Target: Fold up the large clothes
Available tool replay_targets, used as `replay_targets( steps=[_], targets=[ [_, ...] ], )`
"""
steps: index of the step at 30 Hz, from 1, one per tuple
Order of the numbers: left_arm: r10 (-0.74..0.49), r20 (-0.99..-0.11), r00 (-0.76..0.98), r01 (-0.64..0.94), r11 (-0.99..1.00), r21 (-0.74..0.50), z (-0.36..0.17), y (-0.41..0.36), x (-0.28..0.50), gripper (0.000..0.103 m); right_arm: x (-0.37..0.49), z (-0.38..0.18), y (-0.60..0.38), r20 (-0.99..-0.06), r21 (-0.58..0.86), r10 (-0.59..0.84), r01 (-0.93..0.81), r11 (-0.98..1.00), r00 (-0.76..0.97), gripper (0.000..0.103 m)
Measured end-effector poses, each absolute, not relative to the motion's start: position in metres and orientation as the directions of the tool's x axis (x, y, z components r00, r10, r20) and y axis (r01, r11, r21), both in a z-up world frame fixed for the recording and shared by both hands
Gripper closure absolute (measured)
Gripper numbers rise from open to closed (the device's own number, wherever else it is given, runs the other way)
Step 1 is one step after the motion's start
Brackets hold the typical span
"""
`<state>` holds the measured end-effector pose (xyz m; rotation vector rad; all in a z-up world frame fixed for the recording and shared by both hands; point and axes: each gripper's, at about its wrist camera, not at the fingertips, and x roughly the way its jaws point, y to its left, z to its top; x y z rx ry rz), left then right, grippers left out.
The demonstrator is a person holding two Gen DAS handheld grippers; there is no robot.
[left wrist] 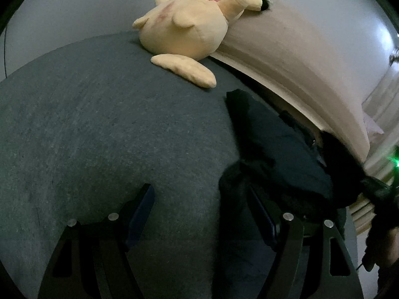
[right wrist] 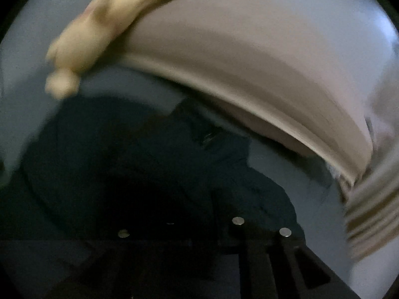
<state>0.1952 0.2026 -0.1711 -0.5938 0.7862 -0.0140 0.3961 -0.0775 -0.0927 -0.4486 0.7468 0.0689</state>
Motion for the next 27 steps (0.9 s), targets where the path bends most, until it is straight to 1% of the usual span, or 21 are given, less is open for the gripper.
replay_targets(
  steps=[2,5,6,7,8,11,14,15,16,17,18,20,21,22,23,25,26,27],
  targets=[
    [-0.225,-0.662,0.714,-0.208,0.835,-0.509,-0.170,0.204,0.195,0.026,0.388,-0.062,-0.121,-0.649,-0.186,-0.025,-0.127,0.974,0.761,0.092],
    [-0.216,-0.672,0.709,-0.224,0.834,-0.504,-0.169,0.206,0.196,0.026,0.376,-0.055,-0.182,-0.645,0.057,0.049,-0.015,0.998,0.762,0.092],
    [-0.212,-0.676,0.706,-0.233,0.832,-0.504,-0.167,0.205,0.197,0.026,0.374,-0.064,-0.206,-0.656,0.155,0.091,0.016,0.988,0.749,0.092],
    [-0.209,-0.679,0.704,-0.241,0.829,-0.505,-0.165,0.205,0.198,0.026,0.376,-0.075,-0.221,-0.668,0.217,0.119,0.038,0.976,0.735,0.092],
    [-0.207,-0.678,0.705,-0.244,0.827,-0.507,-0.161,0.204,0.198,0.026,0.376,-0.097,-0.241,-0.693,0.297,0.158,0.079,0.952,0.703,0.092],
    [-0.200,-0.670,0.715,-0.230,0.838,-0.496,-0.145,0.196,0.202,0.026,0.378,-0.155,-0.270,-0.730,0.468,0.287,0.148,0.871,0.620,0.092],
    [-0.188,-0.666,0.722,-0.186,0.874,-0.448,-0.125,0.179,0.210,0.026,0.365,-0.179,-0.283,-0.677,0.592,0.372,0.170,0.788,0.635,0.087],
    [-0.179,-0.663,0.727,-0.170,0.889,-0.426,-0.118,0.172,0.214,0.026,0.365,-0.183,-0.287,-0.658,0.626,0.397,0.173,0.760,0.640,0.079],
    [-0.175,-0.663,0.728,-0.158,0.898,-0.411,-0.113,0.166,0.217,0.026,0.364,-0.185,-0.290,-0.645,0.649,0.412,0.177,0.740,0.644,0.067],
    [-0.170,-0.663,0.729,-0.140,0.911,-0.388,-0.108,0.157,0.223,0.026,0.364,-0.187,-0.295,-0.617,0.690,0.435,0.185,0.700,0.656,0.031],
    [-0.167,-0.660,0.732,-0.117,0.924,-0.364,-0.102,0.145,0.229,0.026,0.359,-0.187,-0.298,-0.583,0.724,0.452,0.180,0.666,0.676,0.018],
    [-0.154,-0.657,0.738,-0.085,0.945,-0.317,-0.094,0.125,0.236,0.026,0.360,-0.186,-0.299,-0.564,0.747,0.462,0.184,0.638,0.684,0.019],
    [-0.136,-0.661,0.738,-0.072,0.958,-0.277,-0.093,0.111,0.243,0.026,0.362,-0.185,-0.300,-0.567,0.751,0.472,0.189,0.633,0.675,0.037],
    [-0.121,-0.669,0.733,-0.069,0.965,-0.251,-0.095,0.103,0.249,0.026,0.366,-0.183,-0.300,-0.588,0.734,0.460,0.199,0.650,0.665,0.059],
    [-0.100,-0.689,0.718,-0.069,0.974,-0.214,-0.100,0.094,0.258,0.026,0.368,-0.178,-0.298,-0.624,0.693,0.430,0.208,0.690,0.652,0.092],
    [-0.043,-0.761,0.647,-0.090,0.987,-0.133,-0.119,0.080,0.273,0.026,0.371,-0.154,-0.295,-0.632,0.645,0.407,0.155,0.749,0.659,0.093],
    [-0.016,-0.797,0.604,-0.102,0.990,-0.097,-0.133,0.077,0.280,0.026,0.367,-0.134,-0.287,-0.625,0.583,0.364,0.104,0.806,0.690,0.093],
    [0.000,-0.820,0.572,-0.103,0.992,-0.071,-0.144,0.076,0.286,0.023,0.360,-0.116,-0.277,-0.606,0.523,0.324,0.057,0.851,0.727,0.093]
  ],
)
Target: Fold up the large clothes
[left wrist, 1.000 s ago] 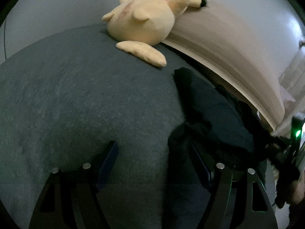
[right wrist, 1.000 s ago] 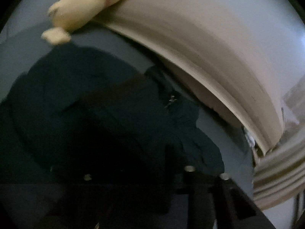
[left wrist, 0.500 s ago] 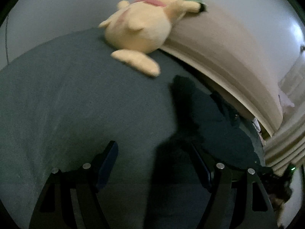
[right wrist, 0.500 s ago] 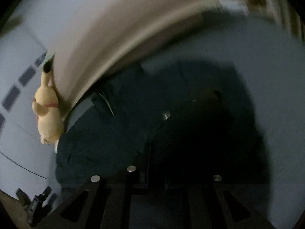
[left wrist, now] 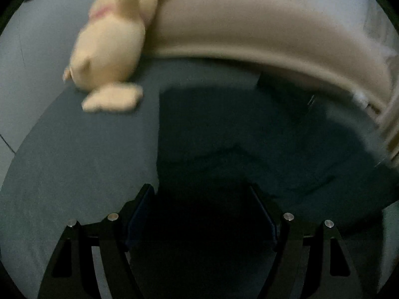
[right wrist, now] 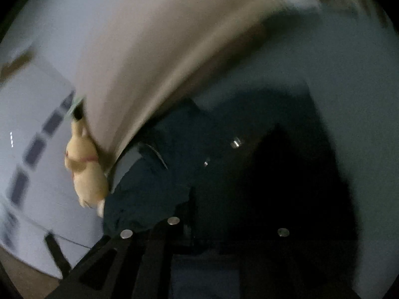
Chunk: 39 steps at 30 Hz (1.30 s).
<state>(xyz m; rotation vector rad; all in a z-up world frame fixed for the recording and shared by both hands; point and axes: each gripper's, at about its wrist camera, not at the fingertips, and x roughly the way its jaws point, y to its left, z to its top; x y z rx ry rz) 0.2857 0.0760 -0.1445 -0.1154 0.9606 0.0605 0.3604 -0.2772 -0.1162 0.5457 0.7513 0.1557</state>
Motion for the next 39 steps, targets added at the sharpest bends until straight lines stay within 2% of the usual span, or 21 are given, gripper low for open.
replay_targets(
  steps=[2,3,5,7,11,13,15,18,21,26,28,29,30,32,36,39],
  targets=[
    [0.017,-0.819,0.574,-0.105,0.993,-0.053,-0.150,0.078,0.287,0.022,0.353,-0.095,-0.262,-0.567,0.443,0.299,-0.021,0.896,0.768,0.093],
    [0.023,-0.821,0.571,-0.118,0.992,-0.054,-0.149,0.081,0.286,0.022,0.353,-0.097,-0.256,-0.580,0.390,0.267,-0.026,0.920,0.770,0.093],
    [0.025,-0.816,0.578,-0.149,0.986,-0.076,-0.140,0.088,0.282,0.023,0.366,-0.125,-0.252,-0.667,0.288,0.184,0.021,0.957,0.722,0.093],
    [0.057,-0.780,0.623,-0.181,0.981,-0.072,-0.123,0.094,0.276,0.023,0.382,-0.170,-0.260,-0.773,0.317,0.213,0.074,0.945,0.597,0.093],
    [0.060,-0.717,0.694,-0.152,0.986,-0.065,-0.098,0.091,0.279,0.023,0.376,-0.184,-0.266,-0.748,0.361,0.244,0.070,0.930,0.617,0.092],
    [0.058,-0.725,0.686,-0.135,0.990,-0.050,-0.099,0.084,0.288,0.023,0.377,-0.185,-0.263,-0.748,0.355,0.241,0.066,0.932,0.618,0.092],
    [0.129,-0.741,0.659,-0.141,0.989,0.047,-0.110,0.073,0.300,0.023,0.373,-0.178,-0.267,-0.729,0.337,0.230,0.045,0.941,0.644,0.092],
    [0.169,-0.820,0.546,-0.138,0.984,0.110,-0.150,0.071,0.323,0.022,0.371,-0.171,-0.266,-0.698,0.292,0.199,0.020,0.956,0.687,0.092],
    [0.206,-0.796,0.569,-0.135,0.978,0.157,-0.164,0.069,0.317,0.014,0.384,-0.191,-0.264,-0.743,0.256,0.181,0.023,0.966,0.645,0.090],
    [0.195,-0.810,0.553,-0.136,0.980,0.143,-0.166,0.075,0.320,0.012,0.391,-0.203,-0.281,-0.742,0.375,0.258,0.064,0.925,0.619,0.086],
    [0.181,-0.813,0.554,-0.144,0.982,0.121,-0.162,0.076,0.319,0.012,0.391,-0.201,-0.293,-0.742,0.445,0.309,0.093,0.890,0.595,0.078],
    [0.169,-0.813,0.557,-0.145,0.984,0.105,-0.158,0.078,0.316,0.012,0.387,-0.198,-0.298,-0.742,0.470,0.325,0.109,0.876,0.586,0.066],
    [0.153,-0.812,0.563,-0.146,0.986,0.084,-0.151,0.081,0.310,0.012,0.382,-0.194,-0.307,-0.728,0.513,0.352,0.126,0.849,0.588,0.043],
    [0.136,-0.807,0.575,-0.158,0.986,0.053,-0.141,0.088,0.301,0.012,0.366,-0.178,-0.323,-0.691,0.560,0.358,0.152,0.815,0.628,0.019],
    [0.164,-0.716,0.679,-0.214,0.977,0.020,-0.098,0.097,0.273,0.012,0.344,-0.143,-0.348,-0.653,0.545,0.243,0.223,0.808,0.717,0.018],
    [0.141,-0.689,0.711,-0.175,0.984,0.021,-0.085,0.081,0.272,0.012,0.346,-0.120,-0.335,-0.611,0.531,0.252,0.152,0.834,0.750,0.018]
  ],
)
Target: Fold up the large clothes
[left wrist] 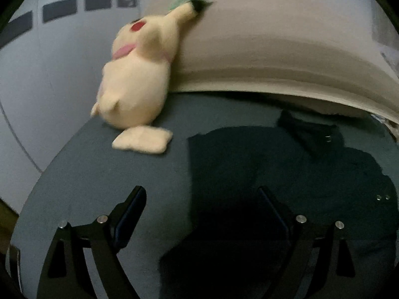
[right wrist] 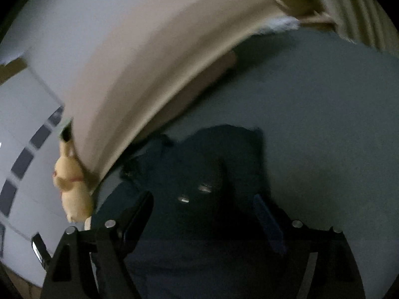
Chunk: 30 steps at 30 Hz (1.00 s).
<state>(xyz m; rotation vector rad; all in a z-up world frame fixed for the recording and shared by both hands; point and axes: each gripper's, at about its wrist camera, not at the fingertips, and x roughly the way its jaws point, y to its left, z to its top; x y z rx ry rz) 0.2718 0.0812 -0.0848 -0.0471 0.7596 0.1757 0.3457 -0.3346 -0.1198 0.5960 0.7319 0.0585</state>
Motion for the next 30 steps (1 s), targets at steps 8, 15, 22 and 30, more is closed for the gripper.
replay_targets(
  steps=[8,15,22,30],
  targets=[
    [0.186,-0.755,0.629,-0.076,0.981,0.177,-0.139,0.036,0.298,0.012,0.396,-0.158,-0.263,-0.686,0.419,0.311,0.007,0.908,0.658,0.018],
    [0.156,-0.786,0.598,-0.087,0.988,0.130,-0.171,0.053,0.307,0.000,0.416,-0.198,-0.243,-0.771,0.275,0.218,0.004,0.961,0.598,0.020],
    [0.114,-0.799,0.590,-0.085,0.993,0.078,-0.147,0.063,0.293,0.001,0.403,-0.165,-0.241,-0.769,0.232,0.178,0.009,0.973,0.615,0.020],
    [0.190,-0.722,0.665,-0.139,0.982,0.131,-0.129,0.074,0.257,0.001,0.366,-0.138,-0.220,-0.723,0.129,0.129,-0.050,0.990,0.678,0.019]
  ],
)
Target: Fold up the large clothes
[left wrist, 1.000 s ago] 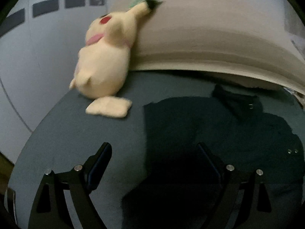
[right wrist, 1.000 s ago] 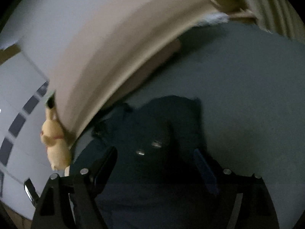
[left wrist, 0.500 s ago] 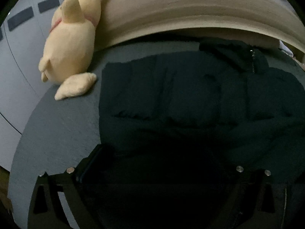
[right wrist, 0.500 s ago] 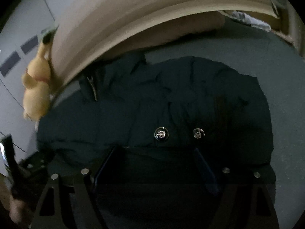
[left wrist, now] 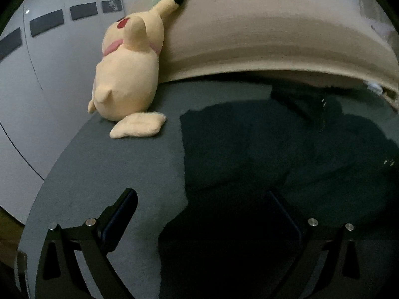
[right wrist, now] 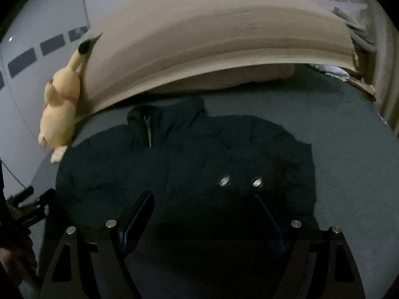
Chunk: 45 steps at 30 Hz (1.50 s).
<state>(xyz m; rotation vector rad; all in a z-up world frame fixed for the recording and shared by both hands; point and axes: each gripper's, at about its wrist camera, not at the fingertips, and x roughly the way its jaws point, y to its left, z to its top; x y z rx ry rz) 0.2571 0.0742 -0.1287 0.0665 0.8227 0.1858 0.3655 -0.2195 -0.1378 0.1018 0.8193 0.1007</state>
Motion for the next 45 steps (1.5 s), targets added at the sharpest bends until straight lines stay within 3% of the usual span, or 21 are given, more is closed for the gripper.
replay_targets(
  steps=[4,10,18,26,38,45],
  targets=[
    [0.202,-0.767,0.609,-0.141,0.979,0.146,-0.157,0.079,0.270,0.000,0.367,-0.172,-0.207,-0.790,0.002,0.036,-0.057,0.998,0.612,0.019],
    [0.119,-0.800,0.588,-0.139,0.989,0.044,-0.178,0.088,0.272,0.000,0.374,-0.196,-0.208,-0.811,-0.009,0.024,-0.054,0.999,0.584,0.013],
    [0.143,-0.787,0.600,-0.136,0.988,0.076,-0.152,0.082,0.249,0.000,0.356,-0.173,-0.218,-0.785,0.049,0.078,-0.064,0.997,0.615,0.012],
    [0.114,-0.772,0.625,-0.091,0.993,0.073,-0.127,0.077,0.194,0.001,0.277,-0.132,-0.252,-0.751,0.072,0.096,-0.063,0.995,0.653,0.011],
    [0.090,-0.769,0.633,-0.094,0.995,0.039,-0.113,0.081,0.128,0.001,0.160,-0.159,-0.316,-0.799,0.118,0.059,0.059,0.991,0.598,0.011],
    [0.092,-0.775,0.625,-0.091,0.995,0.045,-0.118,0.079,0.118,0.001,0.137,-0.178,-0.338,-0.830,0.135,0.049,0.115,0.984,0.556,0.011]
  ],
)
